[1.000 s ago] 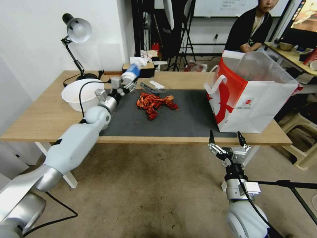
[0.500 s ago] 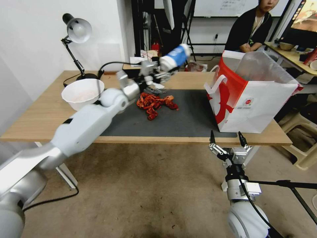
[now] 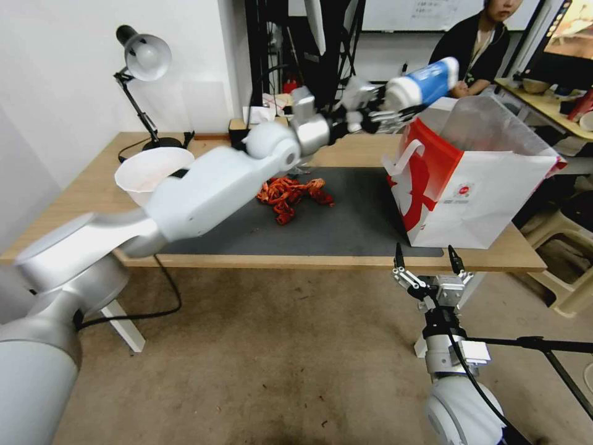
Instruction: Pick up the trash from the table and place it into the takeout bag.
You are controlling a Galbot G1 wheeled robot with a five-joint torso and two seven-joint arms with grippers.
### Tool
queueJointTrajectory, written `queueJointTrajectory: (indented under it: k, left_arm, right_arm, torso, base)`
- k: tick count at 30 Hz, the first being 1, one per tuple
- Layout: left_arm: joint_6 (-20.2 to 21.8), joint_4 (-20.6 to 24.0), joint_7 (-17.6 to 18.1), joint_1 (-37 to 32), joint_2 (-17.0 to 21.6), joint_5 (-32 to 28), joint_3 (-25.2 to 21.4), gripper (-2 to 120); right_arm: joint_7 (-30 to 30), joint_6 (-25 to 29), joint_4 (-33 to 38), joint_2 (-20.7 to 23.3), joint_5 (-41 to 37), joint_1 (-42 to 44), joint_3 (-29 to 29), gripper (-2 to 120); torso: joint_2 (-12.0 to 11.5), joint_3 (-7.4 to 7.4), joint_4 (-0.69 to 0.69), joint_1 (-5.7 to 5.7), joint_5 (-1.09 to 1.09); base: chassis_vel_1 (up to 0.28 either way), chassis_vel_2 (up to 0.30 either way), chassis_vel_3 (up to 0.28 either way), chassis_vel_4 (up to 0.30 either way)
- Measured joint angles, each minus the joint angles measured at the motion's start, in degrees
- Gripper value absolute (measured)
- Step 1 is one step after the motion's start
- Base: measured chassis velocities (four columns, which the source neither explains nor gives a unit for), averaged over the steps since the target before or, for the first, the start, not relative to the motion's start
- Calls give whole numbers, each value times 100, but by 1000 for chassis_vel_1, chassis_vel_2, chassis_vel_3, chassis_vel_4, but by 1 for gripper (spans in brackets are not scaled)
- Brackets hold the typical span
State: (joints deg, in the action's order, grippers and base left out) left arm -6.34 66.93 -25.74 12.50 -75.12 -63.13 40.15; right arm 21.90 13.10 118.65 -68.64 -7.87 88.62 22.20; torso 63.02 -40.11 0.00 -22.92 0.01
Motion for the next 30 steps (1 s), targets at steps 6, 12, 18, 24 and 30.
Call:
queueJointTrajectory:
  k: [6,12,18,24,30]
  left_arm:
    - [35,-534,-47,247,-523,-59,337,64]
    - [30,-1279,-152,444,-1143,-6,367,64]
    - [70,-1520,-192,495,-1364,123,469,64]
    - [83,-1620,-180,491,-1421,197,478,78]
    - [121,-1613,-161,487,-1347,204,450,97]
  right_arm:
    - [0,2,0,-34,6,-9,0,100]
    - [1,2,20,-64,7,-14,7,100]
    - [6,3,25,-71,4,-19,28,100]
    - [17,8,47,-55,-20,-8,76,100]
    - [18,13,45,-63,-22,-9,71,100]
  torso:
    - [0,0,0,0,0]
    - [0,0,-1,0,1]
    - [1,0,-1,0,0]
    - [1,0,0,0,-1]
    - [1,0,0,-1,-1]
  base:
    - [0,0,0,0]
    - [0,0,0,0]
    - [0,0,0,0]
    - [0,0,0,0]
    - [0,0,0,0]
